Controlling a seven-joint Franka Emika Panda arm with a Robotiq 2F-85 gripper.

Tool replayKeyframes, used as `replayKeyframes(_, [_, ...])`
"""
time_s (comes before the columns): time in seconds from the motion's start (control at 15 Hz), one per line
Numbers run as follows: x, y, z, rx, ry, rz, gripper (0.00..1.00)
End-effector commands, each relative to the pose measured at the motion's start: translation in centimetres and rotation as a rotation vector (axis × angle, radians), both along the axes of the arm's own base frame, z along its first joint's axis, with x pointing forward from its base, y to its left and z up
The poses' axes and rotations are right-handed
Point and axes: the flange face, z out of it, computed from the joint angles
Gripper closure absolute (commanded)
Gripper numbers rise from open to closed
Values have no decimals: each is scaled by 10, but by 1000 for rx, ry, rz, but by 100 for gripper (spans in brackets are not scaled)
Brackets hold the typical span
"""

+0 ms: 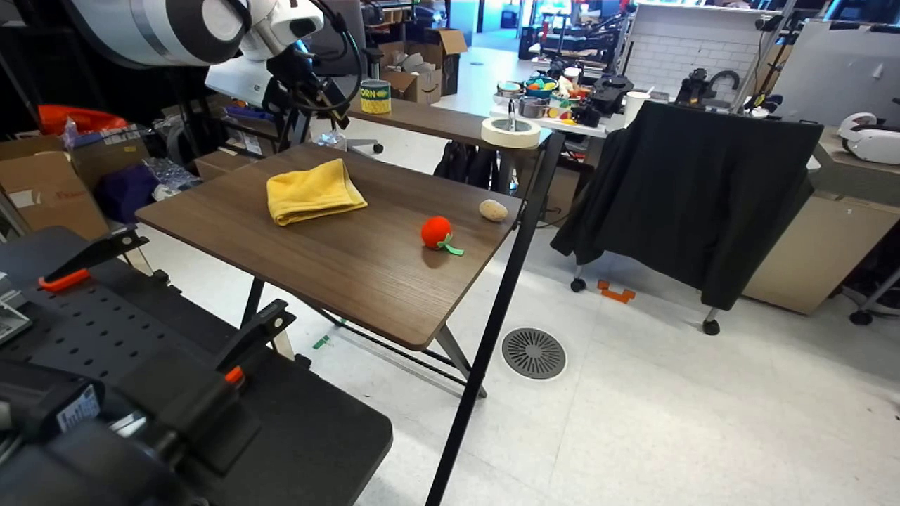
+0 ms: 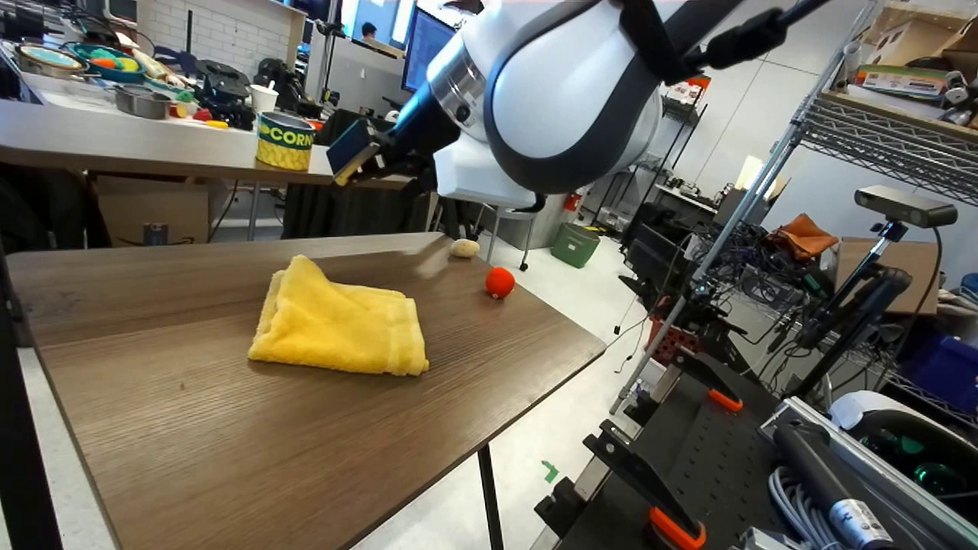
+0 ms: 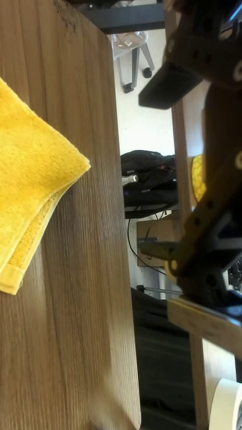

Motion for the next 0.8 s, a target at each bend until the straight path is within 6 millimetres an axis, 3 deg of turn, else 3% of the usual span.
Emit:
replayKeyframes(0.0, [1,-3,-1,-1,1,0,0])
replayKeyframes(0.73, [-18,31,-96,-34,282,59,0])
